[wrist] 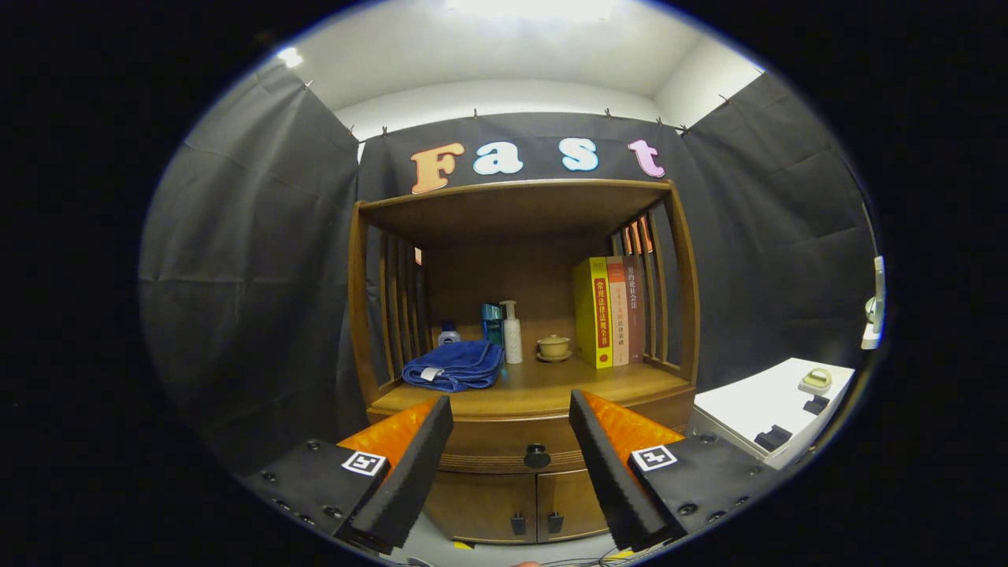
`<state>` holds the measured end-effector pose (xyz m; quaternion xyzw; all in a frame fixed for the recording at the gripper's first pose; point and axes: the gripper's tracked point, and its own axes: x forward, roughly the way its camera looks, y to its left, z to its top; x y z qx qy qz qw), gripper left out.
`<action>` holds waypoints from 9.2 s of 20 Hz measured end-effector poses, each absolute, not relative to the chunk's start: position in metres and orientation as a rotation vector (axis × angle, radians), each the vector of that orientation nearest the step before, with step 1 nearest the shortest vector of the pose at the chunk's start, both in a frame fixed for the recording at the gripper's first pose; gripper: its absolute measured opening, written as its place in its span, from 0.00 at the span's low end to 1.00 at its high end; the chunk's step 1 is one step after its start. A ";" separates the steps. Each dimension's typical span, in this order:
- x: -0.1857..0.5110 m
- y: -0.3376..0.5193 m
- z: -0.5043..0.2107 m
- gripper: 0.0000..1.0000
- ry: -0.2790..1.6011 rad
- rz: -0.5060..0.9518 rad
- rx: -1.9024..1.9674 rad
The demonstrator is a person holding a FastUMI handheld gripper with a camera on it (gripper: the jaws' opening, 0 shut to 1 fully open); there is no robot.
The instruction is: Pull open the drawer, take out the items inside it, and place them on the countertop above the cabinet.
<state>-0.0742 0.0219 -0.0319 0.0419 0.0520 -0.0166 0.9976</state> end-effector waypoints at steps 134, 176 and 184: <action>0.087 -0.021 -0.283 0.47 1.191 -0.037 0.191; 0.212 -0.029 -0.198 0.50 0.926 -0.101 0.167; 0.206 -0.035 -0.199 0.71 0.910 -0.131 0.157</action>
